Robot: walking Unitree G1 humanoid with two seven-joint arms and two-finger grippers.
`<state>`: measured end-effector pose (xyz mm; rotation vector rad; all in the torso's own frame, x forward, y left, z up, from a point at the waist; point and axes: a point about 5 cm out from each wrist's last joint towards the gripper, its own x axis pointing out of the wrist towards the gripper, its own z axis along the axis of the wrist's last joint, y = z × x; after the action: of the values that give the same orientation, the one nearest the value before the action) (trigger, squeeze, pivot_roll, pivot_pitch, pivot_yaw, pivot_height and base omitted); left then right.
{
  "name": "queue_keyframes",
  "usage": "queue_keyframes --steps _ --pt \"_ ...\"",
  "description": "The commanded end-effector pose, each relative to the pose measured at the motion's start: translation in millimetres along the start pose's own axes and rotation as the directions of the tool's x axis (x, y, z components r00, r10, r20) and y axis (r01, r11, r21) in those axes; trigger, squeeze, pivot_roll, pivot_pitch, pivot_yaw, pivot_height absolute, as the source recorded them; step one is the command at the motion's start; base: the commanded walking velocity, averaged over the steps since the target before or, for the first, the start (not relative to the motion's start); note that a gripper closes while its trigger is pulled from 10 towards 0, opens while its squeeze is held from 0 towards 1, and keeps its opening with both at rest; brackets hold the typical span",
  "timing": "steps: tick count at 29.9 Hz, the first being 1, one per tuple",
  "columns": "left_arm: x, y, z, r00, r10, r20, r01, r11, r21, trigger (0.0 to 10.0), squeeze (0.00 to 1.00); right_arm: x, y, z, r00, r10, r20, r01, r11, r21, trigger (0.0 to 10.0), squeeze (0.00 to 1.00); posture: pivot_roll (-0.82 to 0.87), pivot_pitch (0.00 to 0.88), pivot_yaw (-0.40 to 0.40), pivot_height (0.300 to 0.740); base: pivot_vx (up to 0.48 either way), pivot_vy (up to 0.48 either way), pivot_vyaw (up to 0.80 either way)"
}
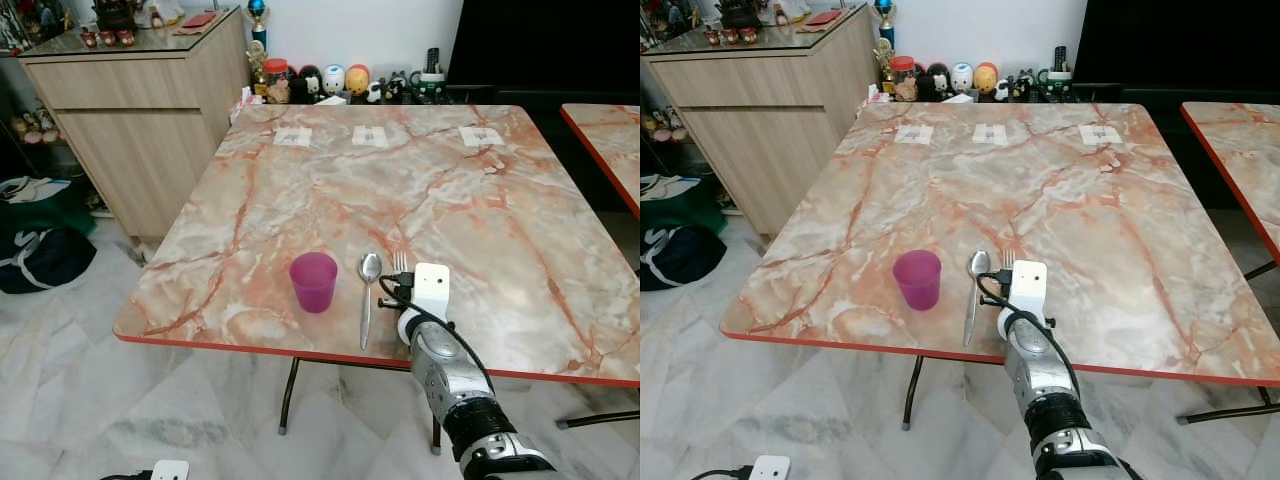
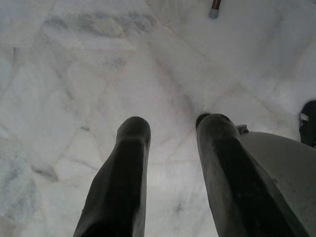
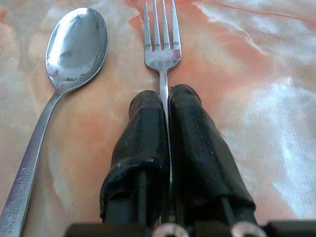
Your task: Setting the table
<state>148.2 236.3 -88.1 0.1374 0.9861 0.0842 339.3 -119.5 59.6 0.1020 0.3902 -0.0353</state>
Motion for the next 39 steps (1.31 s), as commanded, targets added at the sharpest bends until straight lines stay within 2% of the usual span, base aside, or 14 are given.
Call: queue_keyframes --steps 1,6,8,9,10,11,17,19,21,27,30,35,39 --pt "-1.2 0.2 -6.7 0.999 -0.005 -0.031 0.005 1.0 0.004 10.0 0.0 -2.4 -0.2 -7.8 1.0 -0.002 -0.012 0.003 1.0 0.019 0.0 0.0 -0.09 0.0 0.046 0.74 0.0 0.0 0.0" --pt "-1.4 0.4 -7.1 0.999 -0.005 -0.032 0.006 1.0 0.01 10.0 0.0 -5.1 -0.9 -9.8 1.0 -0.016 0.01 0.015 1.0 0.014 0.0 0.0 -0.09 0.0 0.045 0.74 0.0 0.0 0.0" --pt "-1.4 0.4 -7.2 1.0 -0.004 -0.031 0.005 1.0 0.014 10.0 0.0 -5.9 -1.6 -5.8 0.999 -0.017 0.05 0.016 1.0 0.022 0.0 0.0 -0.09 0.0 0.044 0.74 0.0 0.0 0.0" --pt "-1.4 0.4 -7.0 1.0 -0.003 -0.03 0.004 1.0 0.016 10.0 0.0 -7.2 -1.0 2.1 0.994 -0.008 0.108 0.006 1.0 0.014 7.1 0.0 -0.09 0.0 0.043 0.74 0.0 0.0 0.0" --pt "-1.3 0.4 -7.0 1.0 -0.003 -0.03 0.003 1.0 0.016 10.0 0.0 -7.6 -0.8 4.2 0.992 -0.005 0.122 0.004 1.0 0.007 7.1 0.0 -0.09 0.0 0.043 0.74 0.0 0.0 0.0" --pt "-1.3 0.8 -6.6 1.0 0.003 -0.027 -0.003 1.0 0.008 10.0 0.0 -8.8 0.7 9.4 0.986 0.012 0.165 -0.012 1.0 0.001 10.0 0.0 -0.1 0.0 0.043 0.74 0.0 0.0 0.0" --pt "-1.2 0.2 -6.6 1.0 0.008 -0.026 -0.008 1.0 0.009 10.0 0.0 -16.4 -0.1 22.1 0.958 0.025 0.287 -0.032 0.999 0.022 10.0 0.0 -0.09 0.0 0.036 0.74 0.0 0.0 0.0" --pt "-1.3 0.1 -6.9 1.0 0.01 -0.028 -0.009 1.0 0.009 10.0 0.0 -22.0 -2.9 27.9 0.939 0.025 0.342 -0.055 0.995 0.078 10.0 0.0 -0.09 0.0 0.035 0.74 0.0 0.0 0.0" --pt "-1.4 -0.5 -7.9 0.999 0.011 -0.032 -0.01 1.0 0.015 10.0 0.0 -28.8 -8.6 33.0 0.919 0.039 0.392 -0.071 0.995 0.066 10.0 0.0 -0.1 0.0 0.035 0.74 0.0 0.0 0.0" --pt "-1.4 -2.2 -8.3 0.999 0.008 -0.034 -0.007 0.999 0.04 10.0 0.0 -34.7 -15.7 37.7 0.904 0.047 0.424 -0.061 0.998 0.019 10.0 0.0 -0.11 0.0 0.029 0.74 0.0 -0.109 0.0" --pt "-1.2 -3.9 -7.9 0.999 0.006 -0.031 -0.005 0.999 0.037 10.0 0.0 -35.3 -20.3 43.1 0.9 0.036 0.435 -0.054 0.998 0.031 10.0 0.0 -0.11 0.0 0.022 0.74 0.0 -0.436 0.0" --pt "-1.0 -5.3 -7.7 1.0 0.004 -0.029 -0.002 0.999 0.037 10.0 0.0 -37.3 -18.7 51.7 0.883 0.075 0.463 -0.085 0.996 0.001 10.0 0.0 -0.11 0.0 0.017 0.74 0.0 -0.467 0.0" --pt "-1.5 -5.8 -9.5 0.999 0.005 -0.032 -0.004 0.999 0.033 10.0 0.0 -41.4 -11.7 55.7 0.868 0.095 0.488 -0.103 0.995 -0.01 10.0 0.0 -0.11 0.0 0.013 0.74 0.0 -0.465 -0.68"
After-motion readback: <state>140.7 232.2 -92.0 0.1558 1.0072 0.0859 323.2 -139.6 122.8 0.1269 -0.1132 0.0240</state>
